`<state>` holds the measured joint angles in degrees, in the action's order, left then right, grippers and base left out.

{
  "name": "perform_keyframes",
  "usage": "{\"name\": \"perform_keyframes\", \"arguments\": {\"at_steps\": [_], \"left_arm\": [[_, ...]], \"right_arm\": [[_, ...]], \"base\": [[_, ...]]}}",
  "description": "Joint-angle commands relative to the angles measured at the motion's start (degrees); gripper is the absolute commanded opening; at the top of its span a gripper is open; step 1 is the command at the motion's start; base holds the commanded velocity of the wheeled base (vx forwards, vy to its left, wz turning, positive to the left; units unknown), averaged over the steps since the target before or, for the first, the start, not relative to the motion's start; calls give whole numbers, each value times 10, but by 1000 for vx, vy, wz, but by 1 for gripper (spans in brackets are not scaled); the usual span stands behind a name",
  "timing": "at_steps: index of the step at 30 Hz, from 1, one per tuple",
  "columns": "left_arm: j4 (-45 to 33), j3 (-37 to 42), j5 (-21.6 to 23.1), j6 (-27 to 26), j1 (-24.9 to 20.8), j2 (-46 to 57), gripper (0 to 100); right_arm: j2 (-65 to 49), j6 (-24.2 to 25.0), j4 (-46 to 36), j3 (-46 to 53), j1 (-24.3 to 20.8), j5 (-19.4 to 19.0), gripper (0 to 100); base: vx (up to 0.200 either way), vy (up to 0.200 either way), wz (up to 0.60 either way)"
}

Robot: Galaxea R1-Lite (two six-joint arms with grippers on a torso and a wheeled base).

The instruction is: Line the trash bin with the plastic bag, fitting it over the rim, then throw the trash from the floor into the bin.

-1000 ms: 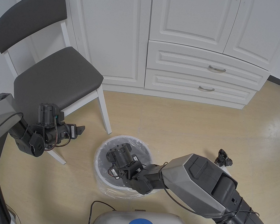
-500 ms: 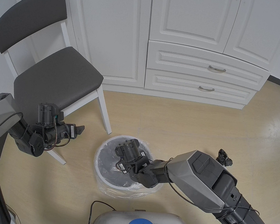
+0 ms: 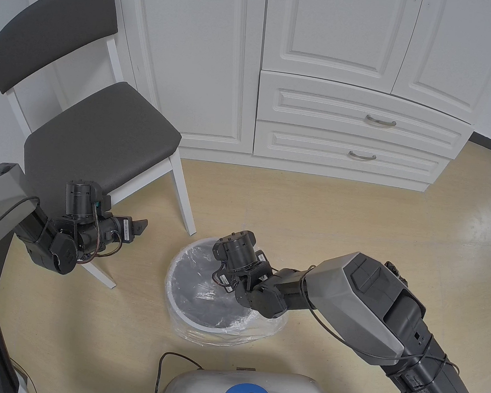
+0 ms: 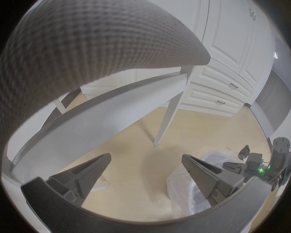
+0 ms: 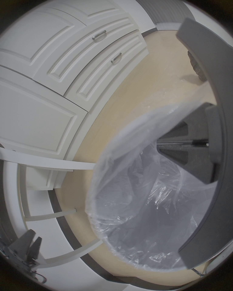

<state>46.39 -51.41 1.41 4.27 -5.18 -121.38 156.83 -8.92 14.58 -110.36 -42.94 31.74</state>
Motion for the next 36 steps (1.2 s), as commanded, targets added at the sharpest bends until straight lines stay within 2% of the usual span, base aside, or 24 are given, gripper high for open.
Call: {"name": "perform_keyframes", "arguments": {"at_steps": [1,12,13,15,18,21,27,36], "left_arm": [[0,1,0,0,1,0,100],[0,2,0,0,3,3,100],[0,2,0,0,3,4,100],[1,2,0,0,4,4,100],[1,2,0,0,4,4,100],[1,2,0,0,4,4,100],[1,2,0,0,4,4,100],[0,1,0,0,4,3,100]], "right_arm": [[-28,-2,0,14,0,5,0],[-108,21,0,116,-5,0,0],[-136,51,-1,144,-5,-8,0],[-157,80,-3,164,0,-27,0],[-174,110,-4,178,17,-41,0],[-178,117,-4,196,38,-43,0],[-169,118,-4,201,48,-60,0],[-167,135,-3,179,53,-64,0]], "base": [[0,0,0],[0,0,0],[0,0,0],[0,0,0],[0,0,0],[0,0,0],[0,0,0],[0,0,0]]}}
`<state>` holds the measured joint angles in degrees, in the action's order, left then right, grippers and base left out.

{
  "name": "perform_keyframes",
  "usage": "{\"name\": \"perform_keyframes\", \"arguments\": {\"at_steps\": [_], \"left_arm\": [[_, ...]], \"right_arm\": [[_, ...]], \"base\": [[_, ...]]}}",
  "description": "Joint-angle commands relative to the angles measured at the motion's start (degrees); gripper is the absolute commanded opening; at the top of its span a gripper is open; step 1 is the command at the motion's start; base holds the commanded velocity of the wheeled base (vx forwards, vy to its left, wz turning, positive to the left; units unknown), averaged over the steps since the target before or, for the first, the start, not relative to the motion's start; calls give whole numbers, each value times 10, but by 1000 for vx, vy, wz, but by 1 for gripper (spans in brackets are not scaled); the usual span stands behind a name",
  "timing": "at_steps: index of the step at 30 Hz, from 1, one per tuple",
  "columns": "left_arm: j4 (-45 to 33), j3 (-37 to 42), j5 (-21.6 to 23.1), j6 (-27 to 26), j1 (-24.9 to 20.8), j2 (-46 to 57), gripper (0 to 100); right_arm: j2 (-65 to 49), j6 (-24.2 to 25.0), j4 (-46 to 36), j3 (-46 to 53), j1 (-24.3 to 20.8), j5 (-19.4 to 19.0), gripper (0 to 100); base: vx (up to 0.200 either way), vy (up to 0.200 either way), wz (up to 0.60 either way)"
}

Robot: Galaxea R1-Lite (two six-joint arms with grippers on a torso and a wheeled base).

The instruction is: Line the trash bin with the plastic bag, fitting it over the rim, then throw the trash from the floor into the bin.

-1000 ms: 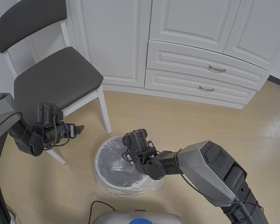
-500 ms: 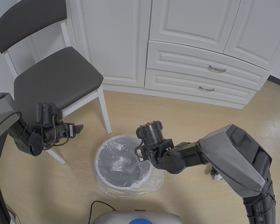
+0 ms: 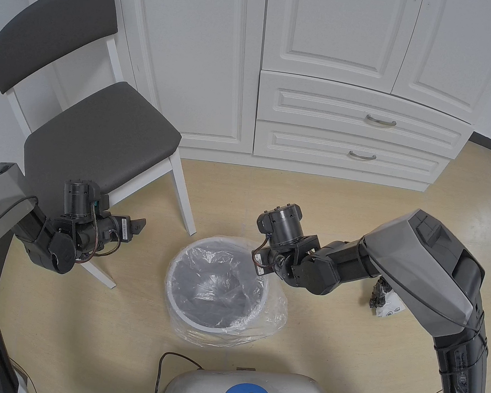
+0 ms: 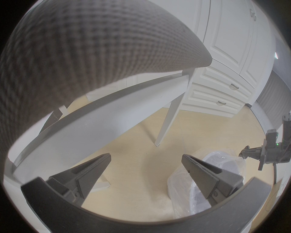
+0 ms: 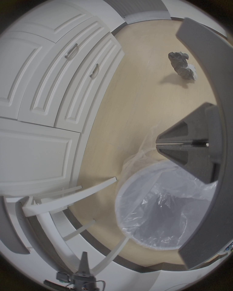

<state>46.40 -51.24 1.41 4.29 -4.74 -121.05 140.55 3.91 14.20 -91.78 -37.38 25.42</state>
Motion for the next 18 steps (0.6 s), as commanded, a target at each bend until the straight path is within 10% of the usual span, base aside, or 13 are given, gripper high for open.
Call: {"name": "perform_keyframes", "arguments": {"at_steps": [1,18], "left_arm": [[0,-1,0,0,0,-1,100],[0,1,0,0,0,0,100]], "right_arm": [[-7,8,0,-7,-4,-1,0],[6,10,-32,10,-24,-4,0]], "base": [[0,0,0],[0,0,0]]}}
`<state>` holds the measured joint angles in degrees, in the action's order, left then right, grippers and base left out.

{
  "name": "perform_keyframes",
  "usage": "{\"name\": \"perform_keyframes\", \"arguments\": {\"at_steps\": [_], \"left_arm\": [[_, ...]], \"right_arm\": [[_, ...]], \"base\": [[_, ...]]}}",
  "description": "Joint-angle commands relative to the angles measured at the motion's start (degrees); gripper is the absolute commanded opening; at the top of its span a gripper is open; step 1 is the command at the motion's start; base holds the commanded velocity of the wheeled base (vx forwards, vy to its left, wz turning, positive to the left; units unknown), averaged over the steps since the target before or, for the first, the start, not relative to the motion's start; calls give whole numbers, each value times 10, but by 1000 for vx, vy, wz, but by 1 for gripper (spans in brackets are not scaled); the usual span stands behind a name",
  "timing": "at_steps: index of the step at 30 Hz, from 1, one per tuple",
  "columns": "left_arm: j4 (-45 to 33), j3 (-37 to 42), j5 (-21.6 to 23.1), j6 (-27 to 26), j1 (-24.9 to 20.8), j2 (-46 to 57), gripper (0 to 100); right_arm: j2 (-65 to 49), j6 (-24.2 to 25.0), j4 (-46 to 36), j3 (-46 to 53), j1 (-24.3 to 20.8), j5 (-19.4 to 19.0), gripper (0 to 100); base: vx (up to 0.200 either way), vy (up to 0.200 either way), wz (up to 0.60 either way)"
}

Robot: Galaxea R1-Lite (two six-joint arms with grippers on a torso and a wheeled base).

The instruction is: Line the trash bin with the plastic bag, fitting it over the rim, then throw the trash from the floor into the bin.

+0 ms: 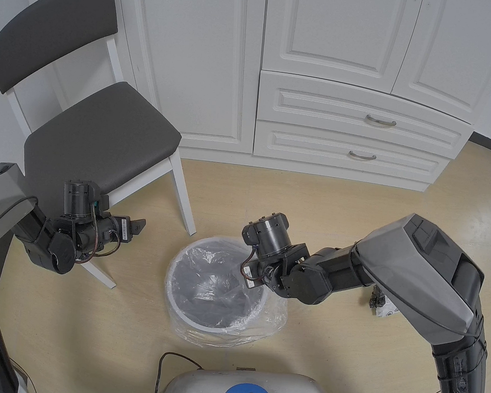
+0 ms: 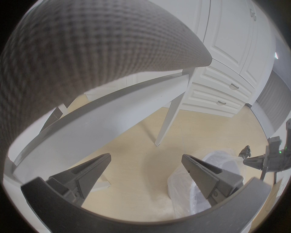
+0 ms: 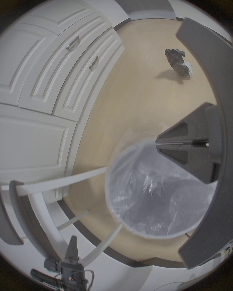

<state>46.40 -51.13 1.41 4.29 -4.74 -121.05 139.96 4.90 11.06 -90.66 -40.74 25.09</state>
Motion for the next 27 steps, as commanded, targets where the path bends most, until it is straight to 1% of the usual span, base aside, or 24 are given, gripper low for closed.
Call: {"name": "perform_keyframes", "arguments": {"at_steps": [1,7,14,20,27], "left_arm": [[0,0,0,0,0,0,100],[0,-1,0,0,0,0,100],[0,-1,1,0,1,-1,100],[0,-2,1,0,3,-1,100],[0,-3,1,0,3,-3,100]], "right_arm": [[13,0,-2,-1,13,0,0],[30,-2,-2,-14,33,0,0],[56,0,-2,-39,38,-13,0],[81,0,-2,-76,50,-14,0],[98,1,-3,-82,64,-32,0]], "base": [[0,0,0],[0,0,0],[0,0,0],[0,0,0],[0,0,0]]}}
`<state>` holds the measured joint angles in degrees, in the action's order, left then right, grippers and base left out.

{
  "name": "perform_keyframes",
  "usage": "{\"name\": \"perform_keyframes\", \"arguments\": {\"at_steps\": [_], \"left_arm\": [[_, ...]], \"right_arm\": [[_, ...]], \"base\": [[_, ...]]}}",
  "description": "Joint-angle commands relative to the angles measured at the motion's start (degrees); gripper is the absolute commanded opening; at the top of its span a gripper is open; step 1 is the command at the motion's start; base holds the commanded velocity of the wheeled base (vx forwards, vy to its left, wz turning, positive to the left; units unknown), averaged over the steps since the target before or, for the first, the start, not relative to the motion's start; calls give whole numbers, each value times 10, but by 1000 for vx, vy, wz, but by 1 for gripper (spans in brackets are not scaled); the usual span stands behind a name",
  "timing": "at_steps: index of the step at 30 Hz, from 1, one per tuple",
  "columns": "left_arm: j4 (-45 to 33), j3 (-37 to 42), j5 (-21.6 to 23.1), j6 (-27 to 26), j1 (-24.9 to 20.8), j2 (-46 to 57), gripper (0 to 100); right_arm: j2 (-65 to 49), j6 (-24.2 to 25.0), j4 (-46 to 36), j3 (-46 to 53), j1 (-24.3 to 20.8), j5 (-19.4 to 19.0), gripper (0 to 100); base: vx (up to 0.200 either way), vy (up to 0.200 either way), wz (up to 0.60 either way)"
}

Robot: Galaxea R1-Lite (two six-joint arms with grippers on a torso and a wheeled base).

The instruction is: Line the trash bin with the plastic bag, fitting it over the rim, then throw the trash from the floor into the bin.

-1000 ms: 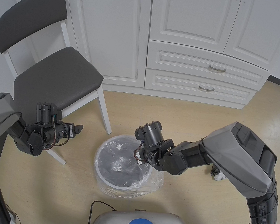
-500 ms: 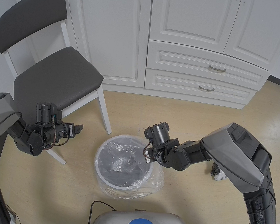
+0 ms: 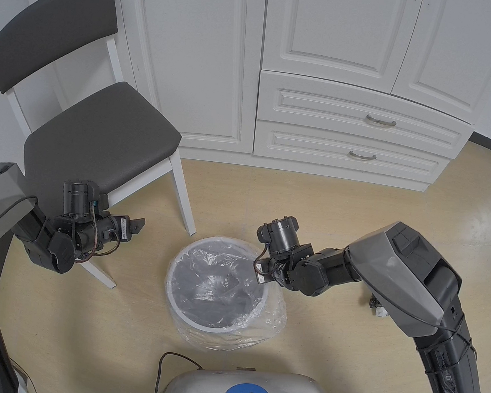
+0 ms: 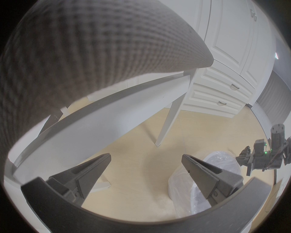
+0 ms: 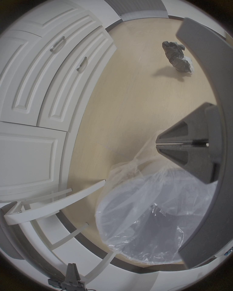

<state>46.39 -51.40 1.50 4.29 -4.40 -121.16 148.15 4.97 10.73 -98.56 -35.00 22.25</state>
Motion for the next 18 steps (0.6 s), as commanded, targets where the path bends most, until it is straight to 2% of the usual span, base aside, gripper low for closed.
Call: {"name": "perform_keyframes", "arguments": {"at_steps": [1,10,18], "left_arm": [[0,0,0,1,0,-2,100],[0,1,0,1,0,-3,100],[0,2,0,1,0,-2,100]], "right_arm": [[16,0,0,-3,7,-4,0],[36,11,1,-24,18,-11,0],[21,43,-2,-23,22,-25,0]], "base": [[0,0,0],[0,0,0],[0,0,0]]}}
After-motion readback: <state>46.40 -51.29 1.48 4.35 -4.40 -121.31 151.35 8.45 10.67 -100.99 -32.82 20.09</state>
